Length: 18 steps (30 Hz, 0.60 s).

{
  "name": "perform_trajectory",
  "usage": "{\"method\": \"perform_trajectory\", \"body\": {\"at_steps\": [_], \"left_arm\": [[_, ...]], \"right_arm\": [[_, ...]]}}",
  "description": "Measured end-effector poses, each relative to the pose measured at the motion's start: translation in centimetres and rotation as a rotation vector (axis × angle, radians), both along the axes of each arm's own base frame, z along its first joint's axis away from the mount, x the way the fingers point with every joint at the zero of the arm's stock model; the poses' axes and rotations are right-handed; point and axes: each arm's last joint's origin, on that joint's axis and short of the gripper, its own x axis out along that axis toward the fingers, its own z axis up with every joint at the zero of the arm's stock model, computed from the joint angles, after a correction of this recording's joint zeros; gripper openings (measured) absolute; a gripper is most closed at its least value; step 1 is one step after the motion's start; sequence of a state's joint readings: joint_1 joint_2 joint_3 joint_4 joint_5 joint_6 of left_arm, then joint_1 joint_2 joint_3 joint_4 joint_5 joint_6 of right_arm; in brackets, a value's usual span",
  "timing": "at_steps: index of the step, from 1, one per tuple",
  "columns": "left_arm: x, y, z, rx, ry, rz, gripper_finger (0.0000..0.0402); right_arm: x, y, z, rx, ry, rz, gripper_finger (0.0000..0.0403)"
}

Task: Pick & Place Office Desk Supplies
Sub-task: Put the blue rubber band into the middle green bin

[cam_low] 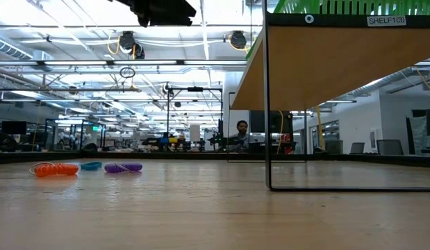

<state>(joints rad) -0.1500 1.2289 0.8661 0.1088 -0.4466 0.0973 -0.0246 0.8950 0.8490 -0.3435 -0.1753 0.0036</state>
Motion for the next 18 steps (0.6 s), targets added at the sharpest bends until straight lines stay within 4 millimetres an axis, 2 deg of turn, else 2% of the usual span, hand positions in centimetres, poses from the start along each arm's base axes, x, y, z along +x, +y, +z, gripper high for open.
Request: {"method": "perform_trajectory", "body": {"at_steps": [3, 7, 13, 18], "left_arm": [[0.0, 0.0, -0.1, -0.001, 0.006, 0.001, 0.0223], [0.0, 0.0, -0.1, 0.001, 0.007, 0.001, 0.0223], [0.0, 0.0, -0.1, 0.003, 0.010, 0.001, 0.0223], [0.0, 0.0, -0.1, 0.000, 0.009, 0.003, 0.0223]], "right_arm": [[-0.2, 0.0, 0.0, 0.040, 0.010, -0.037, 0.0245], [-0.6, 0.2, 0.2, 0.099, 0.011, 0.008, 0.0253], [-1.2, 0.2, 0.8, 0.106, -0.025, 0.010, 0.0253], [-1.6, 0.2, -0.1, 0.152, 0.092, -0.018, 0.0254]]}}
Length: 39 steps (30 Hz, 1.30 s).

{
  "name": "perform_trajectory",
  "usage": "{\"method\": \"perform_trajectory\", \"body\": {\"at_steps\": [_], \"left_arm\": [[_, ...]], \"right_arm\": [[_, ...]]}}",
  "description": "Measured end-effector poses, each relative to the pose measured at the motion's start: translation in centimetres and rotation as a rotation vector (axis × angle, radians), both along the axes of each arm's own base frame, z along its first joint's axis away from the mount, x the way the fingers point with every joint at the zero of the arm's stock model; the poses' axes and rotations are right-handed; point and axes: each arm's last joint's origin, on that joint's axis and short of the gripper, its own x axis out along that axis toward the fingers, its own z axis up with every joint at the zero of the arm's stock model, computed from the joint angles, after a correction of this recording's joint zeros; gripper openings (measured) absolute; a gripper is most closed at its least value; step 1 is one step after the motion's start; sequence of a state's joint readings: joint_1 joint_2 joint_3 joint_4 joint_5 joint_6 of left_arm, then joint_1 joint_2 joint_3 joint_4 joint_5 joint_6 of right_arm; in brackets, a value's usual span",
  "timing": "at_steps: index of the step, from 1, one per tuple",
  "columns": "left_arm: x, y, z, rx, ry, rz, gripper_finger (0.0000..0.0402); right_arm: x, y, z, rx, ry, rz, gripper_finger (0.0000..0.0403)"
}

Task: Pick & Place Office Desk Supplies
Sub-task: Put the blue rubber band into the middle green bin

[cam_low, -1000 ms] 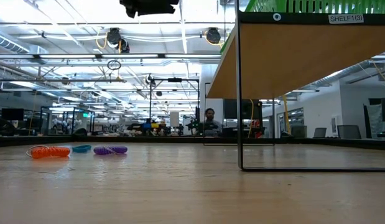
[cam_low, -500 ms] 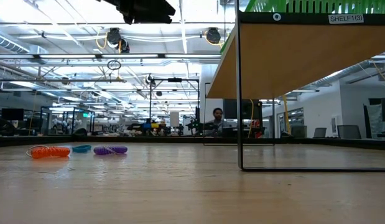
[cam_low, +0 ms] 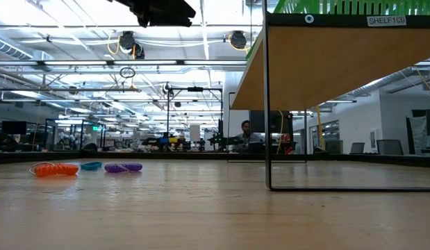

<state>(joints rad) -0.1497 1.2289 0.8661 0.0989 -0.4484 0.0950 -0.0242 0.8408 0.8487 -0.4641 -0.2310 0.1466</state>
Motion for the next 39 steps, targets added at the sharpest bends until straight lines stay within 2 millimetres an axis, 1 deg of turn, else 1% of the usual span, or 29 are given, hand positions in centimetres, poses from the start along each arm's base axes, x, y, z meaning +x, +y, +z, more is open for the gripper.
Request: {"method": "perform_trajectory", "body": {"at_steps": [6, 9, 10, 13, 14, 17, 18, 20, 22, 24, 26, 30, 33, 35, 37, 39], "left_arm": [[0.0, 0.0, 0.0, 0.000, -0.002, 0.000, 0.0223], [0.0, 0.0, 0.1, -0.001, -0.007, 0.000, 0.0223], [0.0, 0.0, 0.1, -0.001, -0.007, 0.000, 0.0223], [0.0, 0.0, 0.1, -0.005, -0.007, 0.001, 0.0223], [0.0, 0.0, 0.1, -0.005, -0.007, 0.001, 0.0223], [0.0, 0.0, 0.1, -0.001, -0.006, 0.000, 0.0223], [0.0, 0.0, 0.1, -0.001, -0.006, 0.000, 0.0223], [0.0, 0.0, 0.0, -0.005, -0.001, 0.002, 0.0223], [-0.1, 0.0, -0.2, -0.027, 0.015, 0.008, 0.0223], [-0.3, 0.0, -0.8, -0.065, 0.065, 0.023, 0.0223], [-0.7, 0.1, -1.8, -0.127, 0.151, 0.053, 0.0223], [-2.2, 0.2, -4.0, -0.327, 0.346, 0.189, 0.0223], [-3.6, 0.3, -5.7, -0.518, 0.486, 0.357, 0.0223], [-4.4, 0.4, -6.5, -0.644, 0.510, 0.520, 0.0223], [-4.8, 0.5, -7.1, -0.757, 0.491, 0.674, 0.0223], [-5.0, 0.6, -7.8, -0.815, 0.481, 0.762, 0.0223]], "right_arm": [[0.2, 0.0, 1.1, -0.005, -0.115, 0.003, 0.0254], [0.2, 0.0, 0.8, -0.021, -0.091, 0.009, 0.0254], [0.1, -0.1, 0.8, -0.041, -0.087, -0.009, 0.0254], [0.2, -0.5, 1.1, -0.091, -0.119, -0.155, 0.0254], [0.2, -0.5, 1.1, -0.088, -0.117, -0.155, 0.0254], [0.4, -0.1, 0.7, -0.069, -0.098, 0.017, 0.0254], [0.4, 0.0, 0.7, -0.069, -0.106, 0.050, 0.0254], [0.5, -0.1, 1.0, -0.086, -0.136, 0.002, 0.0254], [0.4, -0.4, 1.1, -0.116, -0.136, -0.071, 0.0254], [0.4, -0.4, 1.0, -0.126, -0.128, -0.084, 0.0254], [0.4, -0.4, 1.1, -0.124, -0.132, -0.076, 0.0254], [0.4, -0.4, 1.0, -0.136, -0.129, -0.076, 0.0254], [0.4, -0.4, 1.1, -0.158, -0.137, -0.063, 0.0254], [0.4, -0.4, 1.1, -0.175, -0.139, -0.054, 0.0254], [0.4, -0.4, 1.1, -0.184, -0.143, -0.050, 0.0254], [0.5, -0.4, 1.2, -0.190, -0.152, -0.048, 0.0254]]}}
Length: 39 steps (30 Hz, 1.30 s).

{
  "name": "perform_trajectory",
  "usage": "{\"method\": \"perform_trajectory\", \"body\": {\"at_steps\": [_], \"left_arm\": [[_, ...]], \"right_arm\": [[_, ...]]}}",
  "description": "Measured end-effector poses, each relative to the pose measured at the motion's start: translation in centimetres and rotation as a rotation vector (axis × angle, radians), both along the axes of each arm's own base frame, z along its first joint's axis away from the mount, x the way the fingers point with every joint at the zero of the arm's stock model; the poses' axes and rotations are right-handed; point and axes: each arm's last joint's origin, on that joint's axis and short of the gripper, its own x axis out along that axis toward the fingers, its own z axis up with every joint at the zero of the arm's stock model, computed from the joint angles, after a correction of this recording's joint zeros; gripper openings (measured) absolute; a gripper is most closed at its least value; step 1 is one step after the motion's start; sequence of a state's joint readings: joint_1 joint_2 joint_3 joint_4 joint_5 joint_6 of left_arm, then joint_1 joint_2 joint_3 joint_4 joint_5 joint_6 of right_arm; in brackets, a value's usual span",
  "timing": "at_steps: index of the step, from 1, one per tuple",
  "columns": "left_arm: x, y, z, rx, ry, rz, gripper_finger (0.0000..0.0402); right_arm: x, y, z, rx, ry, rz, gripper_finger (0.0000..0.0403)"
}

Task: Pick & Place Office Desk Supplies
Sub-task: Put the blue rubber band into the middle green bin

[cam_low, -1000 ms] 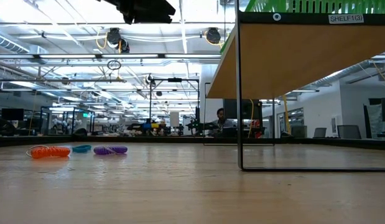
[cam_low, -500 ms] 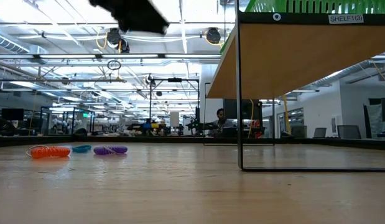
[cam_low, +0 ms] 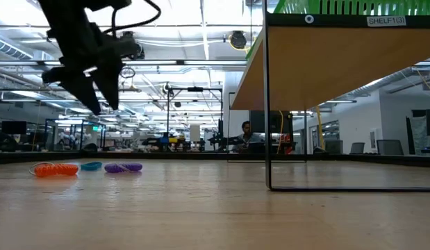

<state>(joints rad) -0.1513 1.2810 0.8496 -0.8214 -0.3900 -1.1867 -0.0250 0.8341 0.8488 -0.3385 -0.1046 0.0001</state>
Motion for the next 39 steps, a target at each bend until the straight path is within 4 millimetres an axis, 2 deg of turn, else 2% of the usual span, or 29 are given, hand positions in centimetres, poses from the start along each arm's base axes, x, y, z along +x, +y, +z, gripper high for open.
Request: {"method": "perform_trajectory", "body": {"at_steps": [4, 9, 14, 22, 26, 30, 36, 39], "left_arm": [[0.5, 0.2, -1.8, -0.076, 0.011, 0.153, 0.0223], [1.1, 0.5, -4.4, -0.156, 0.124, 0.230, 0.0223], [1.9, 0.9, -6.0, -0.158, 0.175, 0.244, 0.0223], [3.1, 1.2, -8.9, -0.242, 0.278, 0.224, 0.0223], [3.4, 1.2, -9.6, -0.244, 0.298, 0.188, 0.0218], [3.5, 1.2, -9.6, -0.261, 0.285, 0.175, 0.0163], [3.5, 1.6, -9.4, -0.259, 0.285, 0.110, 0.0019], [3.6, 1.9, -9.3, -0.229, 0.290, 0.059, 0.0015]], "right_arm": [[0.0, 0.0, 0.0, -0.012, -0.007, 0.006, 0.0254], [0.2, 0.0, -0.5, -0.012, -0.015, 0.005, 0.0254], [0.2, 0.0, -1.2, -0.013, 0.002, 0.003, 0.0254], [0.2, 0.0, -1.1, -0.017, -0.007, 0.004, 0.0254], [0.2, 0.0, -1.1, -0.025, -0.006, 0.008, 0.0254], [0.2, 0.0, -1.1, -0.027, -0.006, 0.008, 0.0254], [0.2, 0.0, -1.1, -0.027, -0.010, 0.007, 0.0254], [0.2, 0.0, -1.1, -0.026, -0.010, 0.007, 0.0254]]}}
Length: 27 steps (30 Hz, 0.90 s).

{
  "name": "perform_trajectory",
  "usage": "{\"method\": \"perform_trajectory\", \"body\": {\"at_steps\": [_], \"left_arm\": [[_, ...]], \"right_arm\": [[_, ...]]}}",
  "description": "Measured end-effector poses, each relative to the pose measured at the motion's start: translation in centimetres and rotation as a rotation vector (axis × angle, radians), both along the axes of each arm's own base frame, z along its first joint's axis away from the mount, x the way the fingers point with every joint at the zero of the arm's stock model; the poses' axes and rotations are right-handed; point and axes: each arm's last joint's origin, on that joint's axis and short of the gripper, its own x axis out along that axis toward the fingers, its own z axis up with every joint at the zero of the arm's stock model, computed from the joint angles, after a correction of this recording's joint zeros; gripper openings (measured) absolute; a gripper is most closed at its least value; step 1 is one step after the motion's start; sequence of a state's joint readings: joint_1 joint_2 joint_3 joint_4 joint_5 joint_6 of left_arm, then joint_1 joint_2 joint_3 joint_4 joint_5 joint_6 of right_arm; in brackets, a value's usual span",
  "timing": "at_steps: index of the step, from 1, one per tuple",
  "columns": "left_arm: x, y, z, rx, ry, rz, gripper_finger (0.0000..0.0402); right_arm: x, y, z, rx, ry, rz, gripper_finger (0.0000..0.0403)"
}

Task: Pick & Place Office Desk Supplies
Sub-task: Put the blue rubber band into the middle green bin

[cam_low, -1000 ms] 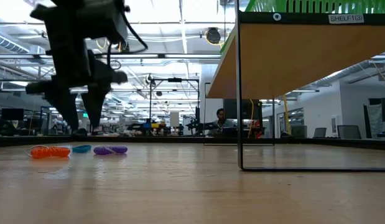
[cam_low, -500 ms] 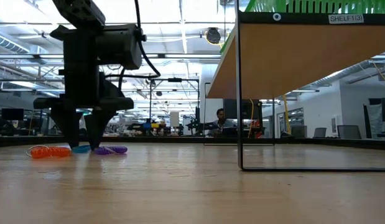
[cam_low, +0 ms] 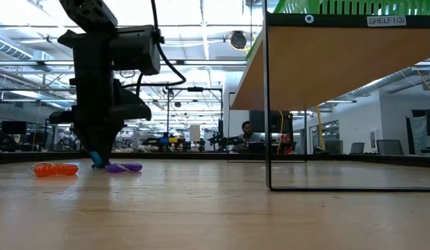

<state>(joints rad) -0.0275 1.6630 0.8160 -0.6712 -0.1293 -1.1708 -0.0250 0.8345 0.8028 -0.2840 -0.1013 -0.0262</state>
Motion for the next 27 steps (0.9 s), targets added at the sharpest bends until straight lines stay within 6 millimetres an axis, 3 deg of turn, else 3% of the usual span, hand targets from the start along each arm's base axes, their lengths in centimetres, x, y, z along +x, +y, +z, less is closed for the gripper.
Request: {"method": "perform_trajectory", "body": {"at_steps": [5, 13, 20, 27], "left_arm": [[-0.1, 0.6, 1.7, 0.050, -0.047, -0.096, 0.0006], [-0.2, 1.4, 8.8, 0.323, -0.289, -0.228, 0.0004], [1.1, 1.3, 14.3, 0.613, -0.629, -0.413, 0.0004], [3.6, 0.2, 18.0, 0.869, -0.977, -0.736, 0.0007]], "right_arm": [[0.0, 0.0, 0.1, 0.006, -0.010, -0.002, 0.0254], [0.1, 0.0, 0.3, 0.010, -0.032, -0.005, 0.0254], [0.2, 0.0, 0.4, 0.019, -0.042, -0.009, 0.0254], [1.3, 0.0, -0.1, 0.007, -0.236, -0.004, 0.0254]]}}
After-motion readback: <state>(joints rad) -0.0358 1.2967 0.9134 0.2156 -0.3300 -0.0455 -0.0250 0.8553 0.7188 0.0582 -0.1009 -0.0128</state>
